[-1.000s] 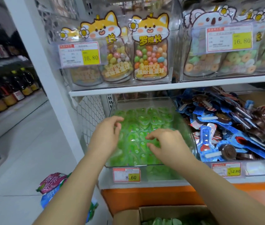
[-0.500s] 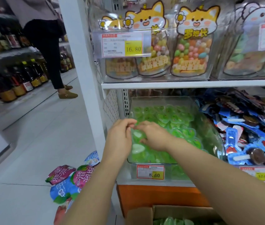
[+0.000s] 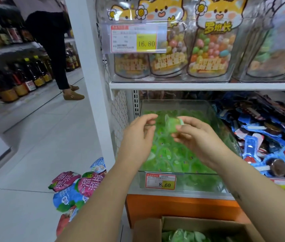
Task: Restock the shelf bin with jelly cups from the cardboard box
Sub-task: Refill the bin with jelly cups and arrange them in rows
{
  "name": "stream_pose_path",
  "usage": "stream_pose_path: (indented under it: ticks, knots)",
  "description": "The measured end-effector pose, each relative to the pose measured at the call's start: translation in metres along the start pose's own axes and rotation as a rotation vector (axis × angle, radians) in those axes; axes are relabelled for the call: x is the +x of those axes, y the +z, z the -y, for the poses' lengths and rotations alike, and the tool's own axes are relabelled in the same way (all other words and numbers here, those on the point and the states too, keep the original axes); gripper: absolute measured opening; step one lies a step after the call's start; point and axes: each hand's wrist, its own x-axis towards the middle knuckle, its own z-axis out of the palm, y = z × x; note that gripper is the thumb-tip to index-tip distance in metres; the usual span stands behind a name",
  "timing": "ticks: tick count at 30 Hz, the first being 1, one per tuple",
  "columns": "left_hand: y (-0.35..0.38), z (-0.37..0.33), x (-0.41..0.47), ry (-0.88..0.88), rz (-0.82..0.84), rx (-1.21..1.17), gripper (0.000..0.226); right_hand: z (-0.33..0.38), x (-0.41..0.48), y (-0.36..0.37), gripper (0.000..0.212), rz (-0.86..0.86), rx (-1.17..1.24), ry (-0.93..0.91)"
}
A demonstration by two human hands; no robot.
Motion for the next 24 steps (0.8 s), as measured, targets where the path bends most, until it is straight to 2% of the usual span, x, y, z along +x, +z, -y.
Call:
stream_pose_path:
  ticks: [3,5,7,9,11,12,14,16,18,20,22,24]
  knots:
    - [0.006,-0.018,-0.004,-0.283,0.096,-0.278,0.021,0.004,-0.009,-0.008,0.035,0.104,0.283,0.084]
    - [0.010,-0.027,-0.007,-0.476,0.206,-0.467,0.021,0.005,-0.014,-0.014,0.045,0.157,0.320,0.075]
    - [0.014,-0.037,-0.011,-0.612,0.235,-0.702,0.016,0.006,-0.018,-0.022,0.053,0.188,0.214,0.045]
    - [0.017,-0.042,-0.012,-0.672,0.214,-0.834,0.017,0.004,-0.022,-0.030,0.047,0.196,-0.036,-0.001]
    - [0.016,-0.043,-0.014,-0.674,0.222,-0.782,0.023,0.003,-0.027,-0.039,0.034,0.197,-0.324,-0.039]
    - [0.014,-0.040,-0.015,-0.646,0.219,-0.676,0.024,0.003,-0.029,-0.043,0.032,0.191,-0.461,-0.045]
    - [0.003,-0.029,-0.011,-0.504,0.118,-0.298,0.020,0.004,-0.032,-0.052,0.031,0.145,-0.678,-0.059]
    - [-0.008,-0.021,-0.004,-0.350,-0.041,-0.021,0.012,0.006,-0.034,-0.059,0.031,0.105,-0.742,-0.092]
    - [-0.011,-0.019,0.001,-0.286,-0.108,0.021,0.015,0.005,-0.033,-0.064,0.032,0.093,-0.737,-0.113]
    - [-0.005,-0.023,0.003,-0.296,-0.086,-0.004,0.014,0.005,-0.030,-0.064,0.029,0.086,-0.748,-0.123]
    - [0.006,-0.025,0.004,-0.361,-0.025,-0.138,0.013,0.006,-0.028,-0.065,0.023,0.044,-0.795,-0.164]
    - [0.019,-0.026,0.008,-0.445,0.024,-0.287,0.012,0.008,-0.026,-0.067,0.017,-0.068,-0.904,-0.250]
